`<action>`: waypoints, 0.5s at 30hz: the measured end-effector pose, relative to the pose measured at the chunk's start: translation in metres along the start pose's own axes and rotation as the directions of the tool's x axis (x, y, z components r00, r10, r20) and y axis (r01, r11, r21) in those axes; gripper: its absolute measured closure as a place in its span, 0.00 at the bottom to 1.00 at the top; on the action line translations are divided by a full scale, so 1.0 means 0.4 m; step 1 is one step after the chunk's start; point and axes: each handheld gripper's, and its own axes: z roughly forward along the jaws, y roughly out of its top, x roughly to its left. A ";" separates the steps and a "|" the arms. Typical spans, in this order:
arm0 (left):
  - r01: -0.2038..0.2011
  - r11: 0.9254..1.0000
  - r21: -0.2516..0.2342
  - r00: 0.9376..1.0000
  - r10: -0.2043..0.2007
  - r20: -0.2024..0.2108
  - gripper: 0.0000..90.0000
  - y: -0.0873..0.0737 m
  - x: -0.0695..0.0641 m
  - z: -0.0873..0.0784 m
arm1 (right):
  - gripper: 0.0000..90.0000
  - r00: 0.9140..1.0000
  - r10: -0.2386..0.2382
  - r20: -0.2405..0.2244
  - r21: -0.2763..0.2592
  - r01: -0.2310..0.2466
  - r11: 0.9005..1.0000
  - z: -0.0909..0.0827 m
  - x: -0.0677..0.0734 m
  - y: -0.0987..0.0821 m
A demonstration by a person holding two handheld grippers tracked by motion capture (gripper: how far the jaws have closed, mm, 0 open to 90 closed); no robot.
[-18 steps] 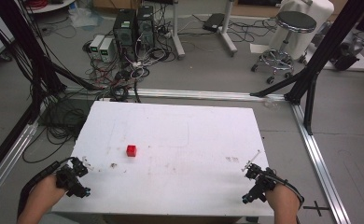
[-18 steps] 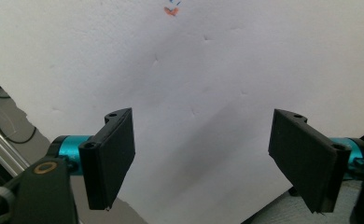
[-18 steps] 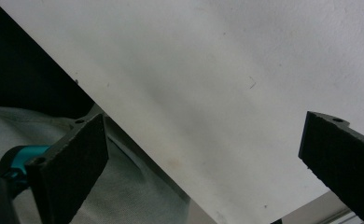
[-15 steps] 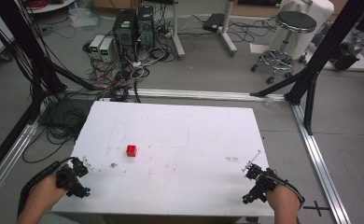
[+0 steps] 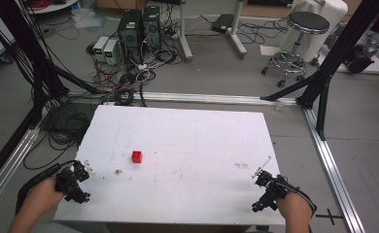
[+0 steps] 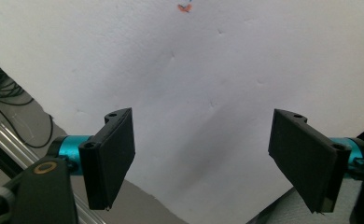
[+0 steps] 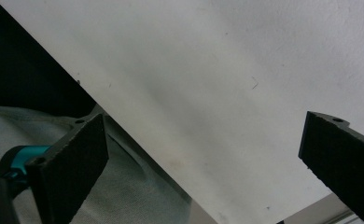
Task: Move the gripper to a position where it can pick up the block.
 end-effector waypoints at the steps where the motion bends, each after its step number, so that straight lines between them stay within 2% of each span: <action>1: 0.000 1.000 0.000 1.000 0.000 0.000 0.26 0.000 0.000 0.000 | 0.01 1.000 0.000 0.000 0.000 0.000 1.000 0.000 0.000 0.000; 4: 0.000 1.000 -0.009 1.000 0.000 0.006 0.26 0.006 0.004 -0.005 | 0.01 1.000 0.001 0.000 0.000 -0.001 1.000 0.001 0.001 0.000; 6: -0.022 1.000 0.004 1.000 0.022 0.006 0.26 0.013 0.014 -0.007 | 0.01 1.000 0.003 -0.003 0.000 -0.003 1.000 0.000 0.003 0.000; 8: -0.015 1.000 0.004 1.000 0.015 0.013 0.26 0.014 0.015 -0.005 | 0.01 1.000 -0.003 -0.005 -0.006 0.003 1.000 0.000 0.002 -0.001; 10: -0.033 0.999 0.010 0.999 0.033 0.010 0.26 0.020 0.021 -0.004 | 0.01 1.000 -0.005 -0.007 -0.007 0.005 1.000 -0.001 0.003 -0.002; 13: -0.057 0.998 0.013 0.998 0.057 0.028 0.26 0.029 0.031 -0.004 | 0.01 1.000 0.000 -0.008 -0.003 0.000 1.000 0.000 0.005 -0.004; 15: -0.072 0.997 0.009 0.997 0.072 0.017 0.26 0.038 0.037 -0.007 | 0.01 1.000 0.002 -0.010 -0.010 -0.002 1.000 0.000 0.005 -0.005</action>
